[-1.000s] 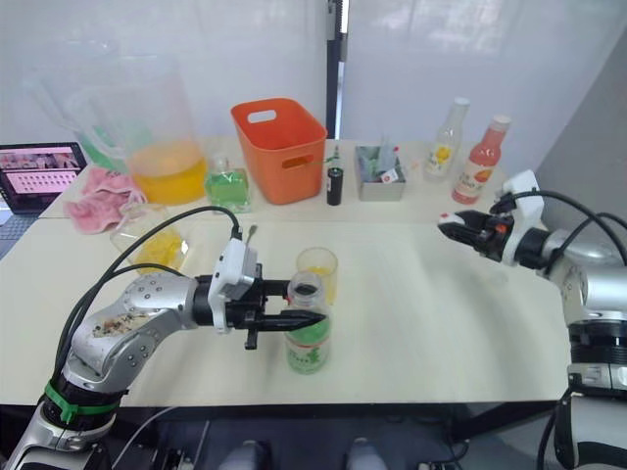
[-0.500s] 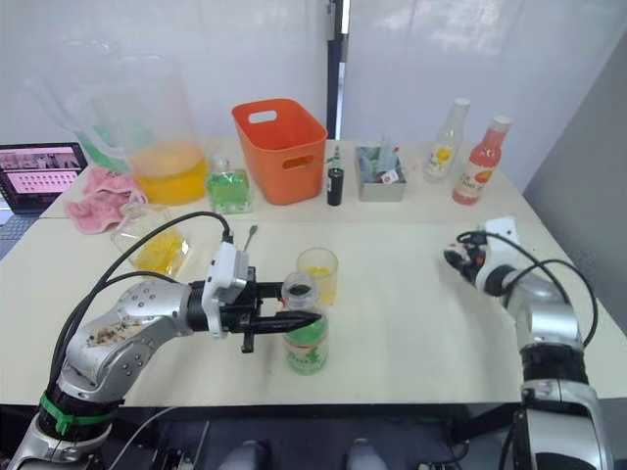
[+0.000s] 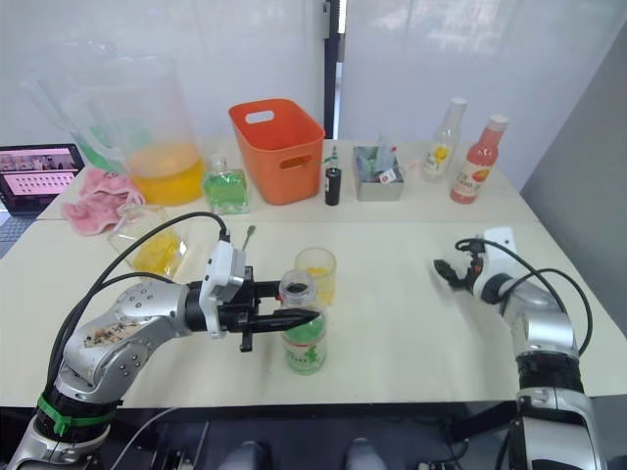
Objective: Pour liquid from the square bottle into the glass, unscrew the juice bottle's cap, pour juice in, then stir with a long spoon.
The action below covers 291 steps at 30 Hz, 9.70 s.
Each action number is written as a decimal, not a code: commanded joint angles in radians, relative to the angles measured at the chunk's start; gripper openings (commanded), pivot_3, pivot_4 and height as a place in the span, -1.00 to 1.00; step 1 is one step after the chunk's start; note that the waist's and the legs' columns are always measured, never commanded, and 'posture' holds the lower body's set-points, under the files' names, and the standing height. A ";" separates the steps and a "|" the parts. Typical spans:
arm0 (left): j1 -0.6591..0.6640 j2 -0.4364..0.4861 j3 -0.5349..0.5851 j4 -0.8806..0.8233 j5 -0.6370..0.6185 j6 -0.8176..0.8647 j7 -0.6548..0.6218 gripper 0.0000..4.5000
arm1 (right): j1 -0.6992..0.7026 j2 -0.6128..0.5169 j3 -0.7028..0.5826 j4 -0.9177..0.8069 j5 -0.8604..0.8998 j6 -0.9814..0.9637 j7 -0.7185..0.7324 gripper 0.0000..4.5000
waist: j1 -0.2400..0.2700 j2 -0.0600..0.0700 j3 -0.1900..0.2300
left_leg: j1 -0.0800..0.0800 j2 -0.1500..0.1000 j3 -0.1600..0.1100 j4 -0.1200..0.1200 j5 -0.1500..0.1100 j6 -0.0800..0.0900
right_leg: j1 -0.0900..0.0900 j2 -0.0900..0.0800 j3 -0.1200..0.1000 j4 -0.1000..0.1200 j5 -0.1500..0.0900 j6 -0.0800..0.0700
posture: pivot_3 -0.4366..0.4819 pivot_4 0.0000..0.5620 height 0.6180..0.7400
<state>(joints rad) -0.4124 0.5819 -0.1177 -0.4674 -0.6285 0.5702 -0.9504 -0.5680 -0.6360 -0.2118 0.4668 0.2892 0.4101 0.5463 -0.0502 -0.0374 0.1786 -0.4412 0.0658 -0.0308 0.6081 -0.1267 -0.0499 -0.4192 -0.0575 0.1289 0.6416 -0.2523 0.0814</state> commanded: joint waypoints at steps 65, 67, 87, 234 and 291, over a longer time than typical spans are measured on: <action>-0.565 -0.010 -0.087 0.845 0.681 -0.762 0.155 -0.37 | 0.495 -0.174 -0.181 -1.091 0.634 0.375 0.239 0.99 | 0.012 -0.003 0.003 | -0.005 0.000 -0.002 0.001 0.000 0.000 | -0.003 0.000 -0.002 0.000 0.000 0.002 | -0.05 -0.47 1.00; -0.568 -0.032 -0.094 0.865 0.705 -0.779 0.171 -0.37 | 0.502 -0.181 -0.181 -1.089 0.630 0.371 0.244 0.99 | 0.012 -0.003 0.003 | -0.005 0.000 -0.002 0.001 0.000 0.000 | -0.003 0.000 -0.002 0.000 0.000 0.002 | -0.05 -0.47 1.00; -0.580 -0.062 -0.174 0.953 1.036 -1.104 0.423 -0.37 | 0.485 -0.199 -0.158 -1.063 0.615 0.357 0.238 0.99 | 0.014 -0.003 0.003 | -0.005 -0.001 -0.002 0.001 0.000 0.000 | -0.002 0.000 -0.001 0.000 0.001 0.003 | -0.05 -0.47 1.00; -0.194 -0.071 0.432 -0.017 0.196 0.248 0.393 -0.37 | 0.055 -0.176 0.117 -0.708 0.475 0.272 0.484 0.99 | -0.002 -0.003 0.003 | -0.004 0.000 -0.005 0.005 0.001 0.000 | -0.001 0.001 -0.002 0.006 0.001 0.003 | -0.05 -0.47 1.00; -0.228 0.328 0.602 0.993 0.246 -0.193 0.394 -0.37 | 0.115 -0.098 0.065 -0.803 0.439 0.275 0.485 0.99 | -0.008 -0.008 0.000 | -0.003 0.002 -0.002 -0.001 0.000 0.000 | -0.005 0.001 -0.006 0.005 0.000 -0.003 | -0.05 -0.47 1.00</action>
<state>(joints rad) -0.6198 0.8946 0.4814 0.5111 -0.3947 0.4257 -0.5477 -0.4528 -0.7198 -0.1039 -0.2983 0.6966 0.6857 1.0368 -0.0581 -0.0449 0.1790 -0.4442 0.0683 -0.0332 0.6075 -0.1263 -0.0501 -0.4238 -0.0565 0.1231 0.6466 -0.2524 0.0781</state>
